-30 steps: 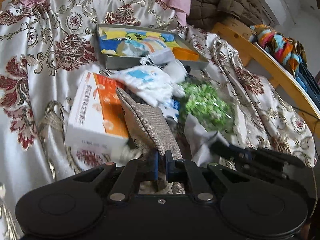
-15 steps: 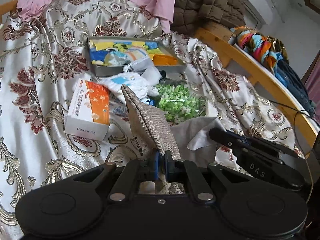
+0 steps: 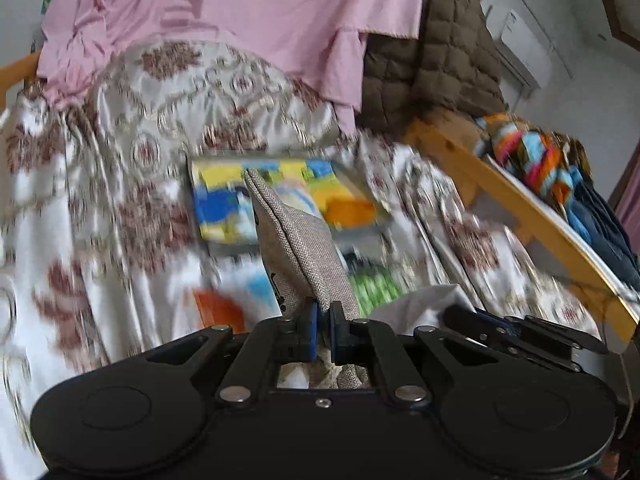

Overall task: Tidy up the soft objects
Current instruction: 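Carry the burlap pouch and grey cloth over the tin tray with both tools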

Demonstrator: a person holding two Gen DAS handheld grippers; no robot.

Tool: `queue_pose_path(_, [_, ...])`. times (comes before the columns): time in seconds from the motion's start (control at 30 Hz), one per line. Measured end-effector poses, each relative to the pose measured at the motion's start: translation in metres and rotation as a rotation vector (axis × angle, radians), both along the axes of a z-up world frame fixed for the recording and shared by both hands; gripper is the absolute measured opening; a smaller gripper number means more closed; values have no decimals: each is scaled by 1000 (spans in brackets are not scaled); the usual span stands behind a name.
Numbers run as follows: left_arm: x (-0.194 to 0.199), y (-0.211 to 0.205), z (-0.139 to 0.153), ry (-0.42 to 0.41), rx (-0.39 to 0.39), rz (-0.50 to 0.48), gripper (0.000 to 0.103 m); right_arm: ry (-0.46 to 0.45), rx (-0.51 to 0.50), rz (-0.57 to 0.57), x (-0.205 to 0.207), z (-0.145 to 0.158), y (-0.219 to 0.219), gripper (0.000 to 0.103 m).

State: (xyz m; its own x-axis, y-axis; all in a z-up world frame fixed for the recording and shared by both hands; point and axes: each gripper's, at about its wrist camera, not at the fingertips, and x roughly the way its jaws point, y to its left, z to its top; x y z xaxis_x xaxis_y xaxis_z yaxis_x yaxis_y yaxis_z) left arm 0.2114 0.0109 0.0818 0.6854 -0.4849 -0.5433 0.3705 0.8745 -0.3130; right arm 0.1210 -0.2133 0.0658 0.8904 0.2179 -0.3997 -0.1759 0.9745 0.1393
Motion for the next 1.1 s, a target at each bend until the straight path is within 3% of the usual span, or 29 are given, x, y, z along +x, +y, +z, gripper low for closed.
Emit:
queue_pose_path(0.2, [95,3,17,-83,-24,52,5,-25,-19,30,91,32,-5,3])
queue_pose_path(0.4, [200,-8,10,-139,-37,76,5,-63,-45,62,210,45,0,3])
queue_pose_path(0.67, [320,-30,-29,-71,-97,76,5,1,-86,26,340,24,1,3])
queue_pose_path(0.9, [371,-61,-51,-11,-20,40,5,115,-109,-70,413,6,-16,3])
queue_pose_path(1.1, [390,-85,-73,44,23,11,5,214,-104,-130,445,-20,-42,3])
